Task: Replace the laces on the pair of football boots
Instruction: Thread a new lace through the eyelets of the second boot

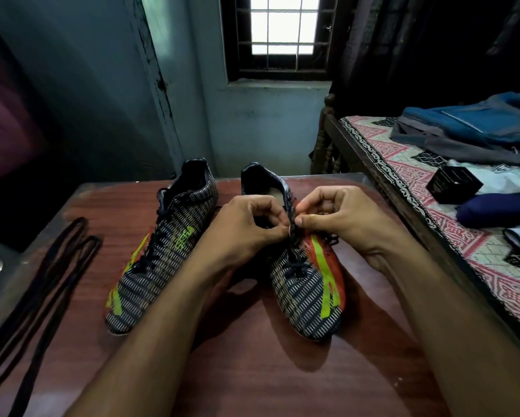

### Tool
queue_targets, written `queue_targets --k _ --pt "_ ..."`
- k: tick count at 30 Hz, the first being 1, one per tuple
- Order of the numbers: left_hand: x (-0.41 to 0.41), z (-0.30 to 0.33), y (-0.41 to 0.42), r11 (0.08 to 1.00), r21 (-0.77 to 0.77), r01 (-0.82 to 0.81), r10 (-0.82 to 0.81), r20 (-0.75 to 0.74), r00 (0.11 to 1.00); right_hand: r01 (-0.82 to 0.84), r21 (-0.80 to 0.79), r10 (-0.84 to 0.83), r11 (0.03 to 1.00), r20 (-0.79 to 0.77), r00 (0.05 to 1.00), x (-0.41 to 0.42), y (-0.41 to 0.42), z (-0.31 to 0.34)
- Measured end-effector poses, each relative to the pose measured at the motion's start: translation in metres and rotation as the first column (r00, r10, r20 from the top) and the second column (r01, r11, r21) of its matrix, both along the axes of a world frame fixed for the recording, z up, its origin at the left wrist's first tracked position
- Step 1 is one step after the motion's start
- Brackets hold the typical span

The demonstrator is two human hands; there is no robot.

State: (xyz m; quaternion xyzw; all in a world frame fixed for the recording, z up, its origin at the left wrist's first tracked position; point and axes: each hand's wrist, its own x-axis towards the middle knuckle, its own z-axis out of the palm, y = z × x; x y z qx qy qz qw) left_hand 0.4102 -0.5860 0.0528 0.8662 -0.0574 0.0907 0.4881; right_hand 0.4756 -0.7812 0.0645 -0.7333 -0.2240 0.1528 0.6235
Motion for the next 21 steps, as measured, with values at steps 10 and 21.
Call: queue_targets --k 10,21 --pt "-0.001 -0.004 -0.010 0.959 0.211 -0.187 0.154 0.164 0.974 0.023 -0.198 0.094 0.980 0.563 0.821 -0.002 -0.004 0.004" --pt "0.002 -0.011 -0.015 0.922 0.332 -0.200 0.056 0.398 0.916 -0.003 -0.223 0.112 0.975 0.480 0.870 0.005 -0.009 -0.001"
